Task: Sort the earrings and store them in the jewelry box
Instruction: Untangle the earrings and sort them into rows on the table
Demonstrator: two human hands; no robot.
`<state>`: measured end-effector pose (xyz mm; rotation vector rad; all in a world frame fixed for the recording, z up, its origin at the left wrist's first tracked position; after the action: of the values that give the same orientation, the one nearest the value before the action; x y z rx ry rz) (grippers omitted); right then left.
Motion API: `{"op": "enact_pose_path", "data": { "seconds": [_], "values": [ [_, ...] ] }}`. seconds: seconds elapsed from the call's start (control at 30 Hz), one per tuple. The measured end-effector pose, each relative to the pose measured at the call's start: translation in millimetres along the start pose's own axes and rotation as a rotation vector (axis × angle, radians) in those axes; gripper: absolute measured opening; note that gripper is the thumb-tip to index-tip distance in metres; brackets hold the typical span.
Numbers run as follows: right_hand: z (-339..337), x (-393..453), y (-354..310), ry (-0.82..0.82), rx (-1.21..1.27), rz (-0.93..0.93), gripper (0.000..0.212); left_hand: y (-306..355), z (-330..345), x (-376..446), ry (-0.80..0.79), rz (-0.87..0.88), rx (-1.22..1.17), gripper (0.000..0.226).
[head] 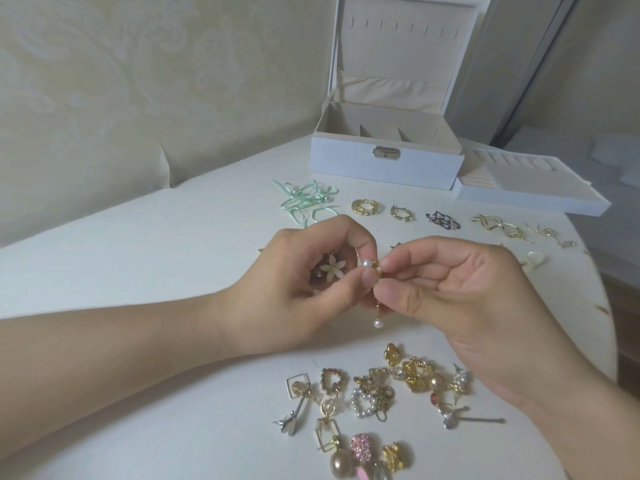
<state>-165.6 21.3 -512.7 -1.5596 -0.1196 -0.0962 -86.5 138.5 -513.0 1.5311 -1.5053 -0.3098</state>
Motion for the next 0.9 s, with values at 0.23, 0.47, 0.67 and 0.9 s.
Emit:
{"op": "enact_pose_path", "data": {
  "seconds": [0.23, 0.47, 0.67, 0.9],
  "values": [
    [-11, 2, 5, 0.105, -0.059, -0.005, 0.006, -14, -4, 1, 0.040, -0.071, -0.079, 0.016],
    [-17, 8, 1, 0.036, 0.110, -0.021, 0.006, -30, -1, 7, -0.015, -0.165, -0.398, 0.017],
    [-23, 27, 13, 0.017, 0.335, 0.248, 0.012, -47, -11, 10, 0.123, -0.266, -0.696, 0.030],
    [-4, 52, 30, 0.065, 0.515, 0.357, 0.018, -40, -28, 9, 0.286, -0.088, -0.482, 0.013]
  ]
}}
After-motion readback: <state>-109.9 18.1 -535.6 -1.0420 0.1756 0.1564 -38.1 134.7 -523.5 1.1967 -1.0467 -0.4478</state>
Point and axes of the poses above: each hand's wrist, its own x-axis towards the middle knuckle, its own z-axis out of the palm, y = z × x, the point moved 6 cm from there along x, towards the middle knuckle, and after that the axes turned 14 degrees about -y, right-handed, at the moved point
